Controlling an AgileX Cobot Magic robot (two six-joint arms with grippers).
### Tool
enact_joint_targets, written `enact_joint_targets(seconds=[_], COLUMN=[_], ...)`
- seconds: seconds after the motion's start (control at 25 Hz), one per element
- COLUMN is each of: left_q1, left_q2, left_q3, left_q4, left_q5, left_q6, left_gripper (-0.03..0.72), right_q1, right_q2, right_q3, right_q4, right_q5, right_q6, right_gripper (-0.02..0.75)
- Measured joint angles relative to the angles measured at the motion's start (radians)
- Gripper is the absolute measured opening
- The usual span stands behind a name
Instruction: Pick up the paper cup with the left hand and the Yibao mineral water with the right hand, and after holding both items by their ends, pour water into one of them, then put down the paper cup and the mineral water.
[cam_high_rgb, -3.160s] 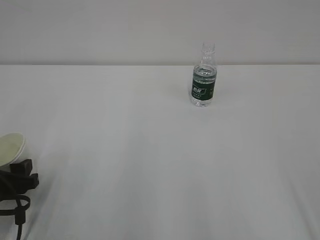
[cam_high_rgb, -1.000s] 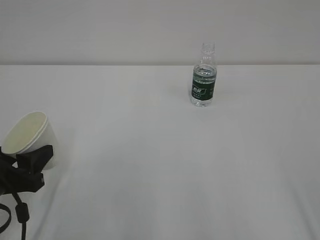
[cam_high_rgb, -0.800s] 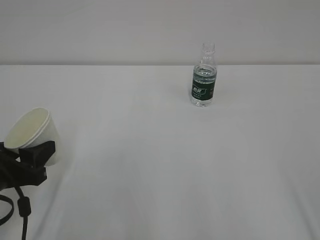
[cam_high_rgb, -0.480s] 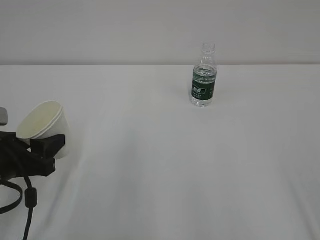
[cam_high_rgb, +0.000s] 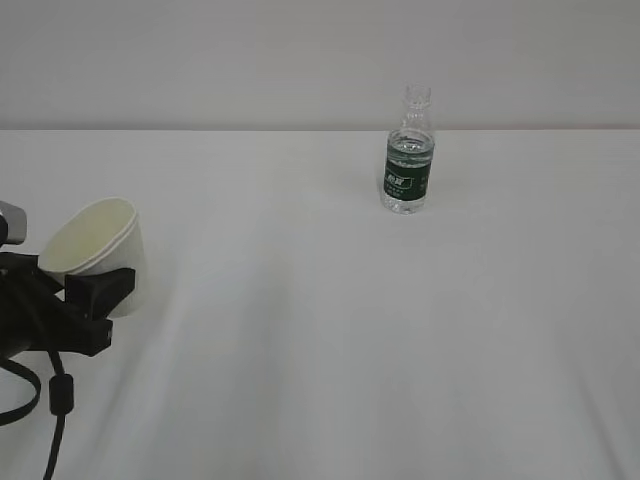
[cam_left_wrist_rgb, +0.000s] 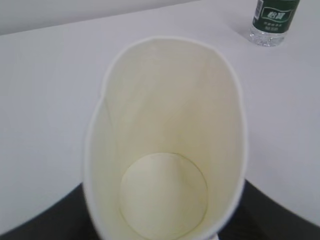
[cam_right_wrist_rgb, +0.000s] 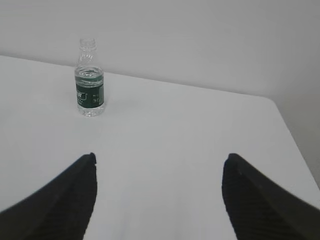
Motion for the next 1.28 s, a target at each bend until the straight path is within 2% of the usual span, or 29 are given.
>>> enact_joint_targets(seconds=[0.4, 0.6, 0.72, 0.88, 1.28], left_q1=[0.0, 0.0, 0.0, 0.0, 0.0], left_q2=[-0.071, -0.082, -0.082, -0.082, -0.082], left_q3=[0.0, 0.0, 0.0, 0.0, 0.0], left_q4=[0.0, 0.0, 0.0, 0.0, 0.0], left_q5=[0.104, 0.115, 0.115, 0.115, 0.115], left_q6=[0.005, 0.005, 0.005, 0.005, 0.005], left_gripper=[0.391, 0.391, 0.389, 0.387, 0.382], right_q1=[0.021, 0.026, 0.026, 0.026, 0.026], right_q2=[0.007, 0.097, 0.172, 0.257, 0.41], right_q3=[0.026, 0.026, 0.026, 0.024, 0.023], right_q4=[0.146, 0.199, 0.242, 0.255, 0.259], right_q5=[-0.022, -0.042, -0.112, -0.205, -0.309], right_q6=[-0.142, -0.162, -0.164, -0.202, -0.281], right_gripper=[0.592, 0.592, 0.592, 0.592, 0.592])
